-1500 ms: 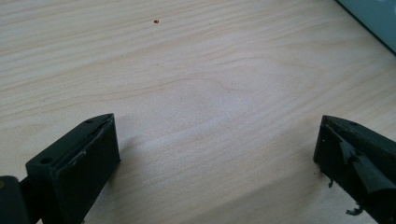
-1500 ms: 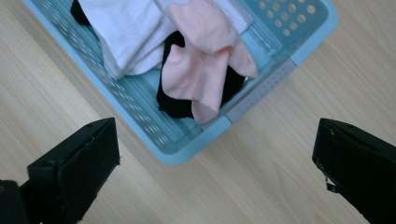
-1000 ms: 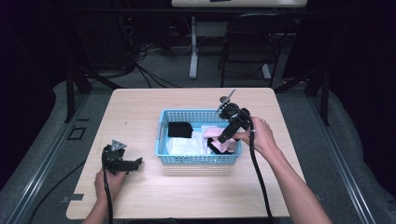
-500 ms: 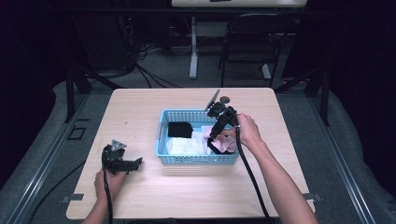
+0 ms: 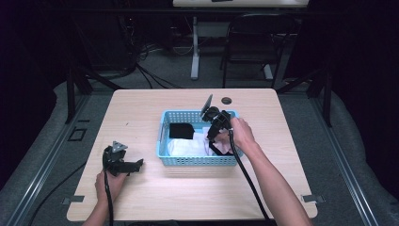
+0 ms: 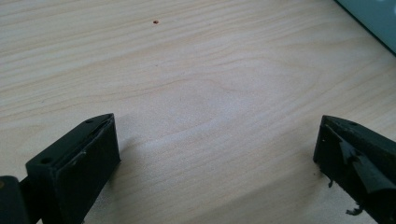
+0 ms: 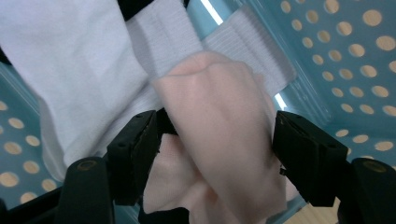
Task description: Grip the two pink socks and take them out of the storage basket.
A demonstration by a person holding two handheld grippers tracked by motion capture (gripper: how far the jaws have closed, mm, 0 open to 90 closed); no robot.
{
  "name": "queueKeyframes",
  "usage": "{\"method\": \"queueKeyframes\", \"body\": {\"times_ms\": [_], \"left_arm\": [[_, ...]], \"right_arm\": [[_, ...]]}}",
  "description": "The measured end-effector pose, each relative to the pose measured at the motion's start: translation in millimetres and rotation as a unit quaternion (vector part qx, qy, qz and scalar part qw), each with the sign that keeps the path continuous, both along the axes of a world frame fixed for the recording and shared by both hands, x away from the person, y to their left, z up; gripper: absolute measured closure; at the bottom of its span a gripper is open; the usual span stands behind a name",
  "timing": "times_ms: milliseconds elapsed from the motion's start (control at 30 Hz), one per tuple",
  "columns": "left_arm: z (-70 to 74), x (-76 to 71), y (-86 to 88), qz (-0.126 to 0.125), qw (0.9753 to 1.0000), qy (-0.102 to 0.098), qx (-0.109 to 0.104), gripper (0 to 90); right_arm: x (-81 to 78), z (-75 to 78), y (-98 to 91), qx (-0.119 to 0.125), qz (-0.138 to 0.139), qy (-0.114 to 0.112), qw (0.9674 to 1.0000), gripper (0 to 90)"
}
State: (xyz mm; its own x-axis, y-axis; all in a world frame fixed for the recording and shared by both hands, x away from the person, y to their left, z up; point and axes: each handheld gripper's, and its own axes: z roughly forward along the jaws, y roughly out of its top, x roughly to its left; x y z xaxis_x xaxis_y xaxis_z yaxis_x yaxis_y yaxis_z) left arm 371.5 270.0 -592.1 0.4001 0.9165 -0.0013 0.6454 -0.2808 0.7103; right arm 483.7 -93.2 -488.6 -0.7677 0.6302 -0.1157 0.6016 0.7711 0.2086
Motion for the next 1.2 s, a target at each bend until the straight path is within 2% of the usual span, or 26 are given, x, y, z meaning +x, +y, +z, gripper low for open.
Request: {"method": "queueKeyframes", "body": {"times_ms": [33,167,200,267,333,367,400,433,500,533,600,700,833,867,1067,1200], "left_arm": [[0.0,0.1,0.0,0.000,1.0000,0.000,0.000,0.1],[0.0,0.0,0.0,0.000,1.0000,0.000,0.000,0.1],[0.0,0.1,0.0,0.000,1.0000,0.000,0.000,0.1],[0.0,0.0,0.0,0.000,1.0000,0.000,0.000,0.1],[0.0,0.1,0.0,0.000,1.0000,-0.001,0.000,0.1],[0.0,0.1,0.0,0.000,1.0000,-0.001,0.000,0.1],[0.0,0.0,0.0,0.000,1.0000,0.000,0.000,0.1],[0.0,0.0,0.0,0.000,1.0000,0.000,0.000,0.1],[0.0,0.1,0.0,0.000,1.0000,0.000,0.000,0.1],[0.0,0.0,0.0,0.000,1.0000,0.000,0.000,0.1],[0.0,0.0,0.0,0.000,1.0000,0.000,0.000,0.1],[0.0,0.1,0.0,0.000,1.0000,0.000,0.000,0.1],[0.0,0.0,-0.1,0.000,1.0000,0.000,-0.001,0.1],[0.0,0.1,-0.1,0.000,1.0000,0.000,0.000,0.1],[0.0,0.1,-0.1,0.000,1.0000,0.000,0.000,0.1],[0.0,0.1,-0.1,0.000,1.0000,0.000,0.000,0.1]], "right_arm": [[0.8,-1.1,0.2,-0.008,0.002,0.000,1.0000,31.1],[2.3,-3.7,0.4,-0.009,-0.007,-0.002,0.9999,36.0],[2.9,-4.8,-0.2,-0.010,-0.013,-0.003,0.9999,41.0],[3.7,-4.9,-0.6,-0.016,-0.016,-0.001,0.9997,43.8],[4.5,-6.5,-2.5,-0.013,-0.022,0.000,0.9997,52.6],[4.5,-6.5,-2.5,-0.013,-0.022,0.000,0.9997,52.6],[5.2,-6.1,-3.5,-0.017,-0.023,0.000,0.9996,58.5],[5.2,-6.1,-3.5,-0.017,-0.023,0.000,0.9996,58.5],[5.4,-5.1,-4.0,-0.022,-0.024,0.000,0.9995,65.4],[5.2,-4.9,-5.3,-0.015,-0.027,-0.004,0.9995,70.6],[5.9,-3.5,-7.0,-0.014,-0.027,-0.005,0.9995,73.3],[5.8,-1.0,-10.9,0.001,-0.034,-0.005,0.9994,75.4],[6.0,3.8,-15.3,0.009,-0.037,-0.003,0.9992,76.0],[6.0,9.3,-18.5,0.026,-0.044,-0.006,0.9986,76.3],[4.7,24.5,-24.3,0.048,-0.061,-0.009,0.9969,76.8],[5.1,28.8,-28.2,0.048,-0.062,-0.003,0.9969,77.9]]}}
